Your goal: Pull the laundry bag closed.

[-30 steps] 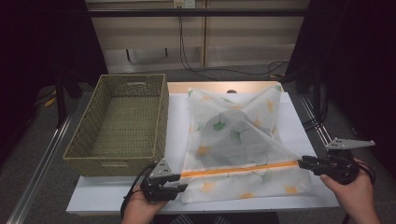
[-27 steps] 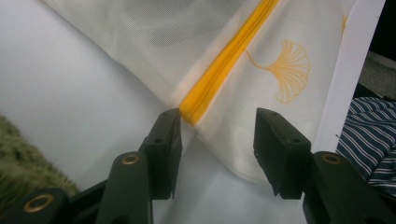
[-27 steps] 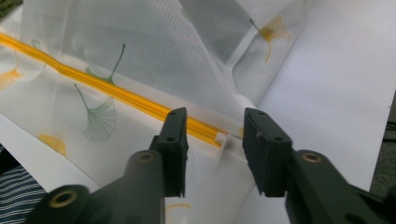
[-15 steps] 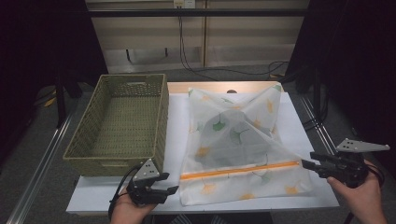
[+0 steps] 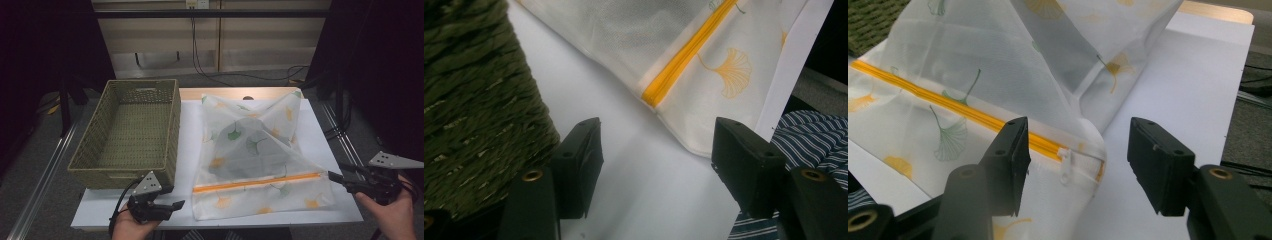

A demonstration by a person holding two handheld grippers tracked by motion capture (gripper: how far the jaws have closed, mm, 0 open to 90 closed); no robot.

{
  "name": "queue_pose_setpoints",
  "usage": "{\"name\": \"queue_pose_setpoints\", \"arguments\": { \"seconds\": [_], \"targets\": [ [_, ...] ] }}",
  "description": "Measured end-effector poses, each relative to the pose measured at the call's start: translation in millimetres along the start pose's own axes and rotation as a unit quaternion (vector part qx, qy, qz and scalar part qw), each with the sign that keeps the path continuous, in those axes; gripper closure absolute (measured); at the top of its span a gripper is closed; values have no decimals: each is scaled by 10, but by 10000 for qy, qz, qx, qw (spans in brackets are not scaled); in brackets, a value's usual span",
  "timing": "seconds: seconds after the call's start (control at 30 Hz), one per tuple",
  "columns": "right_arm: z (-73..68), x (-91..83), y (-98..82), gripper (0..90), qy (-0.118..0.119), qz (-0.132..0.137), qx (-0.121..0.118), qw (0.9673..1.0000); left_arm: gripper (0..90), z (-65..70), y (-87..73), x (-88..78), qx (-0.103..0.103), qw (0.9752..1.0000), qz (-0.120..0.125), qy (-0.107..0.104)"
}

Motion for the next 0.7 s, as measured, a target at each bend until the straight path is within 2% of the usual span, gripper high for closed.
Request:
{"name": "queue_pose_setpoints", "arguments": {
  "seconds": [0.2, 0.33, 0.43, 0.53, 0.7],
  "targets": [
    [4, 7, -44, 409, -10, -26, -29, 10000, 351, -22, -52, -2, -50, 10000, -40, 38],
    [0, 2, -75, 397, -26, 34, -44, 10000, 346, -39, -57, -34, -91, 9999, 70, 30],
    [-11, -11, -115, 394, 35, 64, -43, 10000, 344, -43, -77, -48, -75, 9999, 100, 41],
    [-10, -18, -145, 392, -34, 97, -66, 9999, 343, -43, -85, -45, -140, 9998, 123, 49],
    [-17, -23, -150, 390, -48, 133, -92, 9999, 340, -57, -73, -68, -104, 9998, 130, 100]
  ]
}}
Point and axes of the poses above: each handheld gripper's, and its own axes: x roughly forward along the jaws, y roughly out of its top, z roughly to its right, the point moved 5 cm from there along x, roughly forward along the jaws
